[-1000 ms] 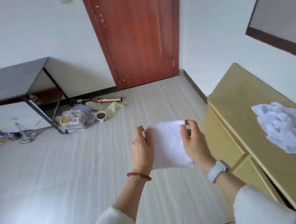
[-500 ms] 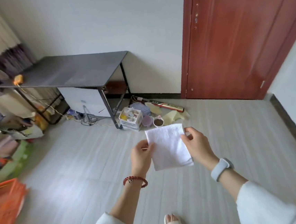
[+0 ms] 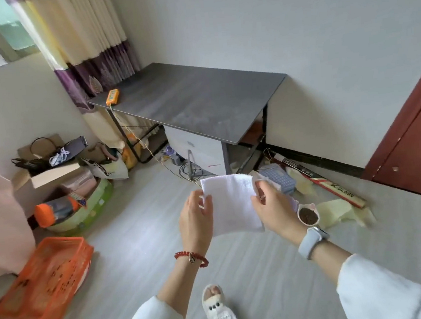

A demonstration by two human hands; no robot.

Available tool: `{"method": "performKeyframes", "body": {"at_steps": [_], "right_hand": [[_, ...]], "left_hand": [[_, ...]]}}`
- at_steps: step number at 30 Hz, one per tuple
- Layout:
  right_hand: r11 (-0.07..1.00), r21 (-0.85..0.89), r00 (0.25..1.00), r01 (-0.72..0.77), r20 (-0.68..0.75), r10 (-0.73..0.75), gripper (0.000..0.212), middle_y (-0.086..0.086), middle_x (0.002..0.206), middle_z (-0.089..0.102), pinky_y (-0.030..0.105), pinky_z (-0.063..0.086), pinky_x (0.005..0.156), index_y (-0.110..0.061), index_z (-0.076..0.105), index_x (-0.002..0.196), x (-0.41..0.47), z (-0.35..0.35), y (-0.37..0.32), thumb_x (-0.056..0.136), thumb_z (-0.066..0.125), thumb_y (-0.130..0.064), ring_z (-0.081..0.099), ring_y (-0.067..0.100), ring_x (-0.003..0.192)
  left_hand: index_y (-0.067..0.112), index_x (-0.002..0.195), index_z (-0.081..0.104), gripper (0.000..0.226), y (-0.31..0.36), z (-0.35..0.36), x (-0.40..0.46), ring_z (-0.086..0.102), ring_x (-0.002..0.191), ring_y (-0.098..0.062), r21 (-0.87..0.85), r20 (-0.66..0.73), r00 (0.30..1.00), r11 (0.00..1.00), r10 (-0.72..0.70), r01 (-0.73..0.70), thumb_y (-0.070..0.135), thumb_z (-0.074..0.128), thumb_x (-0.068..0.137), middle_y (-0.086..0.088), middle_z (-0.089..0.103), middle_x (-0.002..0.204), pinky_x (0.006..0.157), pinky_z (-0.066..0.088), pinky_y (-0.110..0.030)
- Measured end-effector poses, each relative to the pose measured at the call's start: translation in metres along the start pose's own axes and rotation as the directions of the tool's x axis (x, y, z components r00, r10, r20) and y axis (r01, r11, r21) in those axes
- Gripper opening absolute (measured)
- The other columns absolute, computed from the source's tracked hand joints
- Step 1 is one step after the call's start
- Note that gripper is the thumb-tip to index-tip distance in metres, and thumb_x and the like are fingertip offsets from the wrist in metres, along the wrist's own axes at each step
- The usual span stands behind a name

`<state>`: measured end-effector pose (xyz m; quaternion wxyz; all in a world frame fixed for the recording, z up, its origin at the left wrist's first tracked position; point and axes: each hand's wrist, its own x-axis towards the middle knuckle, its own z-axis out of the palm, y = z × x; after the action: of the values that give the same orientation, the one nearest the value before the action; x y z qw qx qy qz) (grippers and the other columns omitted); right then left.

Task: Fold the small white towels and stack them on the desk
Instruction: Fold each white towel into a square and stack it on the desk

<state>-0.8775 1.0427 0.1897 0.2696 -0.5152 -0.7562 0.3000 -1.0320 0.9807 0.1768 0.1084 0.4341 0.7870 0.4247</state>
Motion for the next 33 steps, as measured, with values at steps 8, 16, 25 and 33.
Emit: {"method": "performKeyframes", "body": {"at_steps": [8, 16, 25, 33], "right_hand": [[0.986, 0.163, 0.994, -0.045, -0.09, 0.06, 0.023, 0.003, 0.1, 0.062, 0.032, 0.045, 0.077, -0.01, 0.05, 0.112, 0.223, 0.087, -0.042, 0.089, 0.054, -0.012, 0.056, 0.018, 0.086], [0.98, 0.107, 0.96, -0.168, -0.209, 0.188, 0.022, -0.003, 0.1, 0.061, 0.027, 0.038, 0.07, -0.014, 0.051, 0.112, 0.4, 0.121, -0.023, 0.09, 0.053, -0.016, 0.055, 0.017, 0.086], [0.904, 0.21, 0.919, -0.373, -0.052, 0.392, 0.027, -0.005, 0.095, 0.054, 0.025, 0.036, 0.075, -0.012, 0.049, 0.116, 0.614, 0.16, 0.033, 0.089, 0.05, -0.012, 0.054, 0.019, 0.089], [0.81, 0.294, 0.839, -0.507, -0.05, 0.543, 0.025, -0.003, 0.095, 0.054, 0.026, 0.036, 0.073, -0.012, 0.048, 0.115, 0.767, 0.171, 0.061, 0.09, 0.046, -0.008, 0.054, 0.018, 0.087]], "left_hand": [[0.013, 0.097, 0.057, 0.013, -0.051, 0.029, 0.243, 0.053, 0.068, -0.019, -0.085, 0.03, 1.0, 0.996, -0.004, 0.007, 0.023, 0.05, 0.093, -0.004, 0.062, 0.087, 0.065, 0.046, -0.03], [0.015, 0.1, 0.059, 0.013, -0.051, 0.108, 0.432, 0.053, 0.068, -0.02, -0.174, 0.25, 0.963, 0.973, -0.105, 0.152, 0.022, 0.053, 0.091, 0.0, 0.059, 0.083, 0.068, 0.043, -0.028], [0.025, 0.088, 0.056, 0.007, -0.071, 0.219, 0.631, 0.054, 0.07, -0.018, -0.106, 0.413, 0.899, 0.972, -0.147, 0.208, 0.019, 0.052, 0.089, 0.006, 0.058, 0.073, 0.072, 0.053, -0.04], [0.017, 0.103, 0.062, 0.016, -0.064, 0.3, 0.794, 0.058, 0.077, -0.019, -0.083, 0.542, 0.832, 0.978, -0.116, 0.19, 0.018, 0.052, 0.09, 0.01, 0.058, 0.078, 0.077, 0.053, -0.04]]}}
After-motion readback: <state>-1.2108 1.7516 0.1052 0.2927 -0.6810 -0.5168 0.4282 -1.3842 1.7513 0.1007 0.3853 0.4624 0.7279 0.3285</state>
